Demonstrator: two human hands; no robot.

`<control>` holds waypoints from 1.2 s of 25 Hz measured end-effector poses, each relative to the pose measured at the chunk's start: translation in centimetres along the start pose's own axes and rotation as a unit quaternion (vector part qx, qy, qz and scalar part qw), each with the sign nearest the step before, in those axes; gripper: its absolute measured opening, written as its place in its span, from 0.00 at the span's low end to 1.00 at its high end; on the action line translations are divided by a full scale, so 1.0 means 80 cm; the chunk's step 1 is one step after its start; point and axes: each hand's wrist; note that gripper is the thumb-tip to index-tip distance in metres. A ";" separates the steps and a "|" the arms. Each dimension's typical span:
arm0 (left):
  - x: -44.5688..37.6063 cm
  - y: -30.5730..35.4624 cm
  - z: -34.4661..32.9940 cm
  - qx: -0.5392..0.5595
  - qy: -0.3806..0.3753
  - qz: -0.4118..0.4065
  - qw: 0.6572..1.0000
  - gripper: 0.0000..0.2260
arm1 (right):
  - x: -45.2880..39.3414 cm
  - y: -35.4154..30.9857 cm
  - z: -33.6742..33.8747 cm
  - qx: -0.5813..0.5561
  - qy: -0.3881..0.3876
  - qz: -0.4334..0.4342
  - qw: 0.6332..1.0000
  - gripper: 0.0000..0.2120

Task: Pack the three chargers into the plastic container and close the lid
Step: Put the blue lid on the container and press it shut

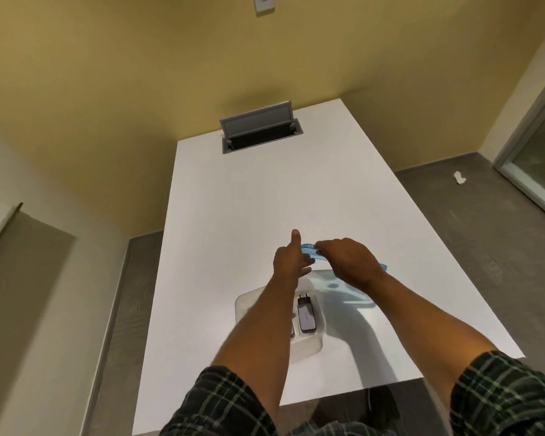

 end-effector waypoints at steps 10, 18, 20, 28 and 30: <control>0.013 0.008 0.153 0.043 -0.027 -0.009 0.999 0.16 | 0.035 -0.045 -0.012 -0.186 -0.083 -0.280 0.938 0.27; 0.006 -0.021 0.231 0.007 -0.037 0.024 0.999 0.22 | 0.040 -0.071 -0.023 -0.427 -0.214 -0.374 0.795 0.32; 0.004 -0.025 0.237 -0.066 -0.016 0.010 0.998 0.18 | 0.038 -0.077 -0.025 -0.421 -0.210 -0.382 0.795 0.30; 0.012 -0.042 0.246 -0.341 0.047 -0.073 0.936 0.21 | 0.059 -0.087 -0.037 -0.335 -0.245 -0.309 0.856 0.25; 0.013 -0.045 0.244 -0.370 0.053 -0.081 0.924 0.20 | 0.061 -0.085 -0.039 -0.319 -0.251 -0.300 0.863 0.25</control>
Point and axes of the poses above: each hand's wrist, its own x-axis away from the middle knuckle, its own z-axis out of the back of the hand, y = z × x, and after that the axes turned 15 degrees about x, right-handed
